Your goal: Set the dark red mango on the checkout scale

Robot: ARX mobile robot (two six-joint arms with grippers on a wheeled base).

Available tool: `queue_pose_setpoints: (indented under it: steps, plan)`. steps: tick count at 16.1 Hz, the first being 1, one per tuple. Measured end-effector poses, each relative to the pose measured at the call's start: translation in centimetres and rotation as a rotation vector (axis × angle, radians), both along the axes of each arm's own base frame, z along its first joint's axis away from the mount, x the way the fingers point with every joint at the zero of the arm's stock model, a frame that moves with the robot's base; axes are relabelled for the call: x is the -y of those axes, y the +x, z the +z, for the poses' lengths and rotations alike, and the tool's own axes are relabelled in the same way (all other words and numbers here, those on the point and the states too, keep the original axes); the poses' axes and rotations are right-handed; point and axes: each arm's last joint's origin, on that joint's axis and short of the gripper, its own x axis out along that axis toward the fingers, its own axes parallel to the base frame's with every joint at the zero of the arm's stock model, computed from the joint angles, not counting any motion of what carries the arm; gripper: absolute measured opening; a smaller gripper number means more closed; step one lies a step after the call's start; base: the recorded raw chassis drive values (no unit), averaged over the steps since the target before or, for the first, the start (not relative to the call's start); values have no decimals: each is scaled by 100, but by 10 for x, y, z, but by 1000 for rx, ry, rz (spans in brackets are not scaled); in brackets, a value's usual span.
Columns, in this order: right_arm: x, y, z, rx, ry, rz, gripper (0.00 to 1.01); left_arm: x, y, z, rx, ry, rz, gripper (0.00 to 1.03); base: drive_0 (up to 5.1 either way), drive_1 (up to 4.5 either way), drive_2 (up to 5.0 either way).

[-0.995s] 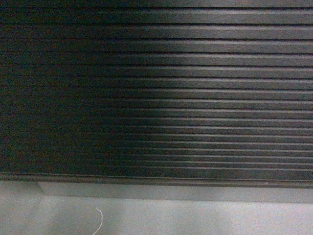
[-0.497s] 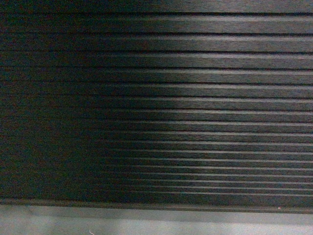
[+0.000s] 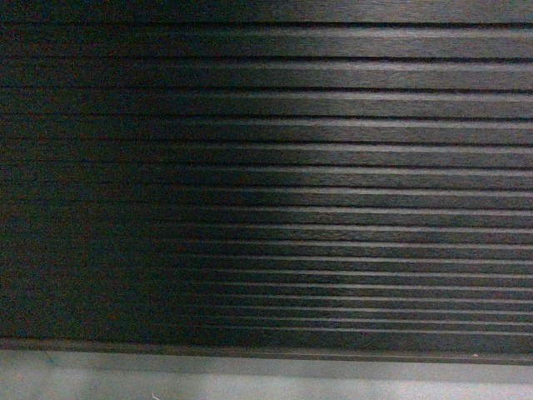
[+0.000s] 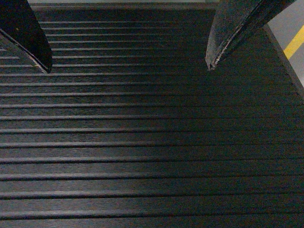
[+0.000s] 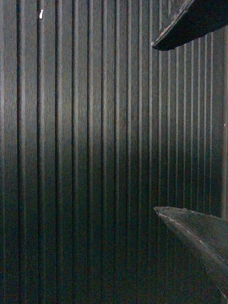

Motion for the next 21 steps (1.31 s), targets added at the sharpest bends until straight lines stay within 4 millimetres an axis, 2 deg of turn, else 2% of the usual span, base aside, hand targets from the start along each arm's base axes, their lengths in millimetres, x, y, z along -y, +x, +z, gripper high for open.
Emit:
queue_pose_setpoints:
  steps: [21]
  plan:
    - [0, 0, 0, -2, 1, 0, 98, 0, 0, 0, 1, 0, 0, 98, 0, 0, 0]
